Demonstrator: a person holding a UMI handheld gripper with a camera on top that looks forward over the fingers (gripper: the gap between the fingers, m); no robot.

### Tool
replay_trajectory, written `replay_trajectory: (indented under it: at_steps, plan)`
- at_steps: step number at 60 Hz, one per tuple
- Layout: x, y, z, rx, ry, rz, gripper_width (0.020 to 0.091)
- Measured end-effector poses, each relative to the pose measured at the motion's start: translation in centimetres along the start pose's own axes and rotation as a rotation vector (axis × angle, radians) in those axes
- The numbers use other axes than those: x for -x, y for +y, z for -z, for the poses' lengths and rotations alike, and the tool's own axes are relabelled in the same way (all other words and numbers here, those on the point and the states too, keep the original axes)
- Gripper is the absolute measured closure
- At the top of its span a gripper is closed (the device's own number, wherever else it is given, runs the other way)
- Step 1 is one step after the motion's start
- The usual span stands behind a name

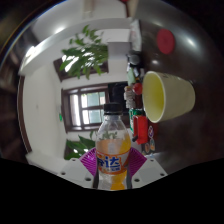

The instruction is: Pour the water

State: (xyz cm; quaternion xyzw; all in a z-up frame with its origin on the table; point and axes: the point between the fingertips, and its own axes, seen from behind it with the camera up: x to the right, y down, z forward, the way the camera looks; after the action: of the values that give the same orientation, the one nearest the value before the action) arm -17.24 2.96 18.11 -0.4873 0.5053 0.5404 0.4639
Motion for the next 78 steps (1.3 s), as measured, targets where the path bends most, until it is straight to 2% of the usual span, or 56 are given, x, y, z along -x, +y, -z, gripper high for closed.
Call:
replay_trajectory:
  at_steps: [11, 18, 32, 36, 48, 55, 59, 66, 68, 71, 78]
  plan:
    - [0.8, -2.1, -0.5, -0.085, -0.058, -0.352, 0.0726]
    - [0.5, -2.7, 0.1, -0.111, -0.065, -0.452, 0.0725]
    - [-0.7, -2.9, 0.5, -0.109, -0.044, -0.453, 0.0726]
    - [-0.7, -2.4, 0.3, -0.087, -0.02, -0.399, 0.0727]
    - [3.0, 0.2, -0.8, 0.012, 0.005, 0.092, 0.073]
    - [7.5, -0.7, -0.5, 0.021, 0.003, 0.534, 0.0727]
    - [9.3, -2.9, -0.2, -0.007, 0.009, 0.8, 0.0729]
    - [11.8, -7.4, -0.9, -0.091, 0.154, 1.204, 0.0729]
    - [11.6, -10.1, -0.6, -0.13, 0.178, 1.299, 0.0718]
    - [12.7, -11.1, -0.5, -0.187, 0.235, 1.421, 0.072]
    - [12.9, -16.6, -0.2, -0.241, 0.329, 1.626, 0.0721]
